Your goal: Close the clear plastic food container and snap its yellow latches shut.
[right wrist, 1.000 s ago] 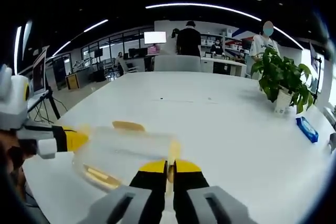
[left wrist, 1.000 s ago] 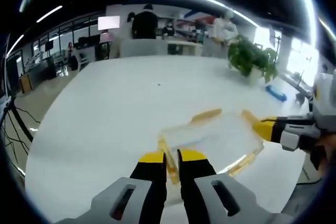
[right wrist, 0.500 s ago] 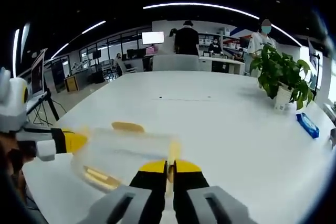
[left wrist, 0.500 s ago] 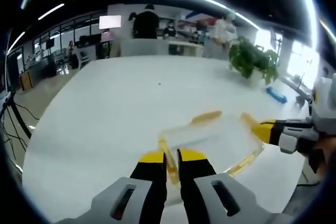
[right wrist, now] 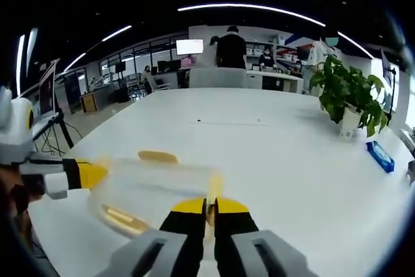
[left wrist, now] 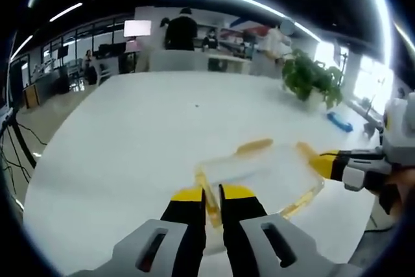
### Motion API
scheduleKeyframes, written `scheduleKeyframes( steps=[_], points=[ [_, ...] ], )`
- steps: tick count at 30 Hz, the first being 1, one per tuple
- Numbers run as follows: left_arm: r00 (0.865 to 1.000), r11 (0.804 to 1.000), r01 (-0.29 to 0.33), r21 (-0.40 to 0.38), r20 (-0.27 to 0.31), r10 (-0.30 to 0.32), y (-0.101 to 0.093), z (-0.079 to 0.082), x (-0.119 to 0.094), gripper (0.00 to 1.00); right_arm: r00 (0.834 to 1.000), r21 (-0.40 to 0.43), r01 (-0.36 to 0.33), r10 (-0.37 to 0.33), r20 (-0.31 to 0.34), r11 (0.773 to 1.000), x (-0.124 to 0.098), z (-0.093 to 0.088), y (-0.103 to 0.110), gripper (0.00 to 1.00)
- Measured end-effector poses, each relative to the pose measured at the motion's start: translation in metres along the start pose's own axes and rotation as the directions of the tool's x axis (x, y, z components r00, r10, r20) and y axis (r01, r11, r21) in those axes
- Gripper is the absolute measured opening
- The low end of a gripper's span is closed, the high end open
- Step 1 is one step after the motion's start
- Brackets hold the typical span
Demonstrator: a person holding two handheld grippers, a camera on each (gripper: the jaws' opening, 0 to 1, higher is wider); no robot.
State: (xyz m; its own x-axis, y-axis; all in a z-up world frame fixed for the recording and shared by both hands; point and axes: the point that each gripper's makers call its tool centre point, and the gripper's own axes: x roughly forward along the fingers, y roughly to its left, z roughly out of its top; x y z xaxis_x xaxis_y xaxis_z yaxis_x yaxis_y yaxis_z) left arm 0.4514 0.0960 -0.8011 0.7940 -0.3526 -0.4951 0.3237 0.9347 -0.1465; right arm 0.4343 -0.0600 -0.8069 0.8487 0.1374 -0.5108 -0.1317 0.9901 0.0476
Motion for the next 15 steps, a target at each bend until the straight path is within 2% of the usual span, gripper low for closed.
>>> scheduleKeyframes(
  steps=[9,11,15],
  points=[
    [1.0,1.0,0.015,-0.01,-0.009,-0.015,0.002,0.0,0.0,0.05,1.0,0.011,0.009,-0.009,-0.01,1.0,0.0,0.0,-0.002,0.0],
    [1.0,1.0,0.001,-0.003,-0.017,-0.001,0.005,-0.002,-0.001,0.06,1.0,0.01,0.014,-0.014,-0.011,1.0,0.0,0.001,-0.004,0.01],
    [1.0,1.0,0.001,-0.009,-0.019,-0.001,0.009,-0.003,-0.002,0.09,1.0,0.019,0.024,-0.024,-0.012,1.0,-0.001,0.001,-0.01,0.02]
  ],
)
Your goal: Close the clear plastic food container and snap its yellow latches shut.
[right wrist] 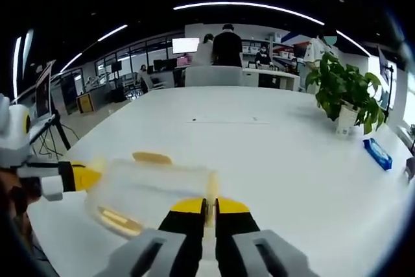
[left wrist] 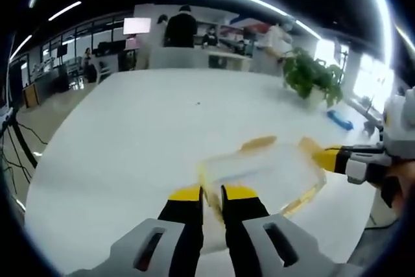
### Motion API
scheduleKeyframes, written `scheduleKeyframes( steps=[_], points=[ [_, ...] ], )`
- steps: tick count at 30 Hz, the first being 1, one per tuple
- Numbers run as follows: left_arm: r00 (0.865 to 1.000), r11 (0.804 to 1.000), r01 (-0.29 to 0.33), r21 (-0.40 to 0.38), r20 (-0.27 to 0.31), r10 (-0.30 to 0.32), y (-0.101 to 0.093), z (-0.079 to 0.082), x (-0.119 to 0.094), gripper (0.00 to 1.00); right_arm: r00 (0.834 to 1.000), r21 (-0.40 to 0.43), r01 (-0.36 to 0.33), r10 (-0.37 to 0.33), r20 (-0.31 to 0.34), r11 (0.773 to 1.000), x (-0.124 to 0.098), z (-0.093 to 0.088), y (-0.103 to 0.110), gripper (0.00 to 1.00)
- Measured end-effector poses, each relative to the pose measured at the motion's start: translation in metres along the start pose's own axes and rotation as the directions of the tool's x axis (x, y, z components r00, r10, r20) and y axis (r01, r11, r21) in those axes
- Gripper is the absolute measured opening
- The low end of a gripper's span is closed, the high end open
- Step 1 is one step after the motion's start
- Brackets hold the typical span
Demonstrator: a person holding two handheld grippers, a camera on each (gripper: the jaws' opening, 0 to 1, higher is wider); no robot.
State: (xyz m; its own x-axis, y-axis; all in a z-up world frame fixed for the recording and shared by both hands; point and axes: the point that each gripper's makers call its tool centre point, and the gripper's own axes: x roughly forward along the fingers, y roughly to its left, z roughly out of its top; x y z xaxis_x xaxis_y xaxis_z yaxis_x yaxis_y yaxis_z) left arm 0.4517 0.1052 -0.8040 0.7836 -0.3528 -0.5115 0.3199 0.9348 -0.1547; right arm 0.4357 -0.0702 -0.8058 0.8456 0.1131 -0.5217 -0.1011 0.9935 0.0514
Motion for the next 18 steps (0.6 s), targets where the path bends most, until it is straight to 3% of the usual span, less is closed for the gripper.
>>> scheduleKeyframes(
  steps=[6,9,15,18],
  points=[
    [1.0,0.999,-0.028,-0.041,-0.002,0.028,0.013,0.0,-0.004,0.23,1.0,-0.017,0.012,-0.013,-0.012,1.0,-0.001,0.001,-0.006,0.06],
    [0.999,0.997,-0.055,-0.051,-0.005,0.054,0.022,0.001,-0.007,0.23,1.0,-0.027,0.015,-0.015,-0.019,1.0,-0.002,0.001,-0.009,0.07],
    [0.997,0.994,-0.071,-0.082,0.009,0.072,0.03,0.005,-0.012,0.24,1.0,0.031,0.022,-0.022,0.001,0.999,-0.005,0.002,-0.02,0.1],
    [0.997,0.991,-0.07,-0.112,0.019,0.072,0.03,0.008,-0.013,0.3,1.0,0.049,-0.001,0.001,0.008,0.999,-0.004,0.003,-0.018,0.14]
  ],
)
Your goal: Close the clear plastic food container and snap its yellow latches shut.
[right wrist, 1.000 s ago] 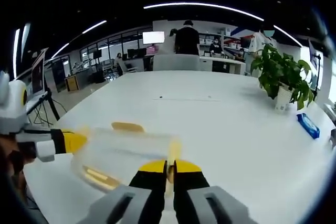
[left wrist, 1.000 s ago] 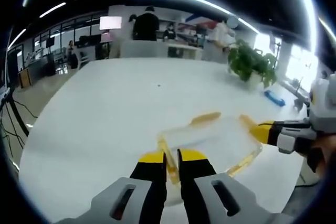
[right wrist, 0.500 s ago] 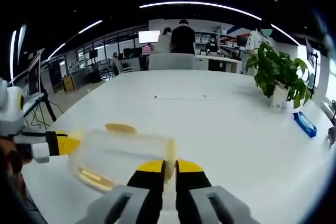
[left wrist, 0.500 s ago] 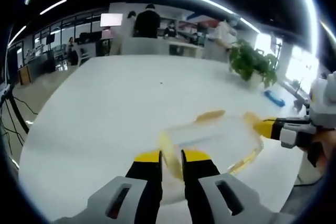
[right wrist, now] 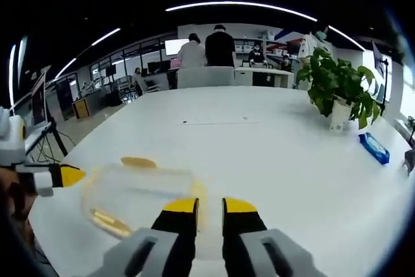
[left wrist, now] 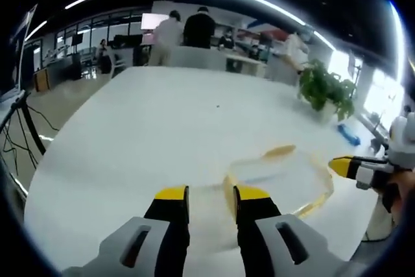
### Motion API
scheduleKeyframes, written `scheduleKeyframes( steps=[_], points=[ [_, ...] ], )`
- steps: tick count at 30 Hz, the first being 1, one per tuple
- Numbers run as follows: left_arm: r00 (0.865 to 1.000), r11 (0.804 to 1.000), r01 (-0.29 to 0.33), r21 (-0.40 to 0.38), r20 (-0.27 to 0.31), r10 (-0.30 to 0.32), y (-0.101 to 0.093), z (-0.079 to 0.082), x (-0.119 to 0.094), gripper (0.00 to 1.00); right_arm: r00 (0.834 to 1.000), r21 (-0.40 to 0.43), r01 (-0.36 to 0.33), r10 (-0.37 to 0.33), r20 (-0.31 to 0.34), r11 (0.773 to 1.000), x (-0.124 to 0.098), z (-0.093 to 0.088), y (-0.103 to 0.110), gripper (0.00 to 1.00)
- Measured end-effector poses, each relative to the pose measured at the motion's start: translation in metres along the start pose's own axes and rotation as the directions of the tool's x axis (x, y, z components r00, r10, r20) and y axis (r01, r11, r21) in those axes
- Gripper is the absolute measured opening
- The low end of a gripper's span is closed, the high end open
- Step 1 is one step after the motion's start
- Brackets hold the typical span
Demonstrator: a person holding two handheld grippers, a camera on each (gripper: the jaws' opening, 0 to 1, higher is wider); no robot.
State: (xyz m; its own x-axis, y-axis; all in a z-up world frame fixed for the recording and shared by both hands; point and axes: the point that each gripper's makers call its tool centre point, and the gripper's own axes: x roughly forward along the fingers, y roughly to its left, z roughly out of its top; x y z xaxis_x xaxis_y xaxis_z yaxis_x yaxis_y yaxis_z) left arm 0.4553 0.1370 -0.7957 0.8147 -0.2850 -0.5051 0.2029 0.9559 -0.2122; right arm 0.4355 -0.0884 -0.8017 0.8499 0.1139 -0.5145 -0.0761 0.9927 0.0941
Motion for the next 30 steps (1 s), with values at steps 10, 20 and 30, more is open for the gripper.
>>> scheduleKeyframes(
  steps=[10,20,30],
  points=[
    [0.998,0.997,0.068,-0.03,-0.016,-0.069,-0.014,-0.005,0.003,0.37,0.997,0.045,-0.077,0.078,-0.02,0.996,0.005,-0.003,0.015,0.18],
    [0.99,0.991,0.126,-0.046,-0.052,-0.128,-0.027,-0.013,0.007,0.3,0.991,0.051,-0.119,0.122,-0.057,0.992,0.01,-0.007,0.023,0.2],
    [0.98,0.981,0.169,-0.094,-0.093,-0.178,-0.037,-0.023,0.013,0.28,0.984,0.099,-0.148,0.156,-0.082,0.984,0.014,-0.007,0.025,0.19]
  ],
)
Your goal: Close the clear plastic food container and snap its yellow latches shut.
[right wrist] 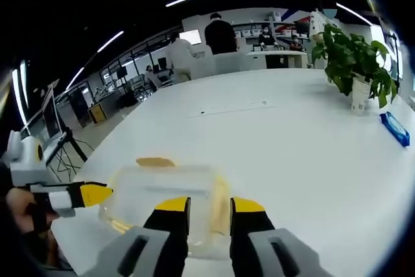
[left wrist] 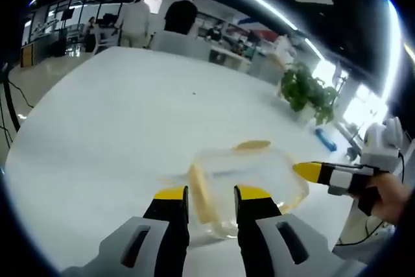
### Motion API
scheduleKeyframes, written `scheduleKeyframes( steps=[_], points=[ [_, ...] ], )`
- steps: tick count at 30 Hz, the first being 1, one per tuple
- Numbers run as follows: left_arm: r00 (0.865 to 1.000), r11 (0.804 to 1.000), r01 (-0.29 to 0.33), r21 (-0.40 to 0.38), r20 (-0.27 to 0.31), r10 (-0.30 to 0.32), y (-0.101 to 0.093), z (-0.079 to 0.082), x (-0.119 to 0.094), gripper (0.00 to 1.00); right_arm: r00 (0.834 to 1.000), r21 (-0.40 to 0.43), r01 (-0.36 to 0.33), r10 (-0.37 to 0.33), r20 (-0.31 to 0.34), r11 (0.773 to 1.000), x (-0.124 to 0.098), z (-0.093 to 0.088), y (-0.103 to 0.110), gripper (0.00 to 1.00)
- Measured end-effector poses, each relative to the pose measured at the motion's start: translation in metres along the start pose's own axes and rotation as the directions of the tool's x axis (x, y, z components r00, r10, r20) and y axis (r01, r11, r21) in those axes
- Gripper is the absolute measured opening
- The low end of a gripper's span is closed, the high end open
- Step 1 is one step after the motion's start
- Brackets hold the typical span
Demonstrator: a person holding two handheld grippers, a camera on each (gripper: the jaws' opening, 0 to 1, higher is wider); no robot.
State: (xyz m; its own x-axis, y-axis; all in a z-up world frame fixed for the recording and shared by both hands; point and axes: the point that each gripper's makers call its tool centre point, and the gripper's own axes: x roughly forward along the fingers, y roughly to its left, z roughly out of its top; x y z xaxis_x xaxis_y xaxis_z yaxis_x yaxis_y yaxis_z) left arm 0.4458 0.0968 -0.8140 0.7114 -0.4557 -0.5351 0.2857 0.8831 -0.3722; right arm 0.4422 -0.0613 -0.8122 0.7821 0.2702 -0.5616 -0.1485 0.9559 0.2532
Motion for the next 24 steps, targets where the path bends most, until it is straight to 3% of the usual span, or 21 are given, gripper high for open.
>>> scheduleKeyframes(
  steps=[11,18,21,24],
  points=[
    [0.996,0.998,0.056,-0.036,-0.068,-0.058,-0.0057,-0.0073,0.0048,0.33,0.999,-0.063,-0.028,0.026,-0.033,0.998,0.0012,0.0005,0.0019,0.19],
    [0.995,0.998,0.065,-0.025,-0.077,-0.067,-0.0063,-0.0073,0.0047,0.33,0.999,-0.125,-0.017,0.011,-0.05,0.992,0.0018,0.0021,0.0023,0.19],
    [0.995,0.998,0.066,-0.012,-0.079,-0.066,-0.0066,-0.007,0.0044,0.33,0.999,-0.124,0.01,-0.015,-0.041,0.992,0.0014,0.0022,-0.002,0.23],
    [0.995,0.998,0.067,-0.009,-0.08,-0.068,-0.0062,-0.007,0.0049,0.33,0.999,-0.057,-0.019,0.017,-0.043,0.998,0.0016,0.0003,0.0023,0.19]
  ],
)
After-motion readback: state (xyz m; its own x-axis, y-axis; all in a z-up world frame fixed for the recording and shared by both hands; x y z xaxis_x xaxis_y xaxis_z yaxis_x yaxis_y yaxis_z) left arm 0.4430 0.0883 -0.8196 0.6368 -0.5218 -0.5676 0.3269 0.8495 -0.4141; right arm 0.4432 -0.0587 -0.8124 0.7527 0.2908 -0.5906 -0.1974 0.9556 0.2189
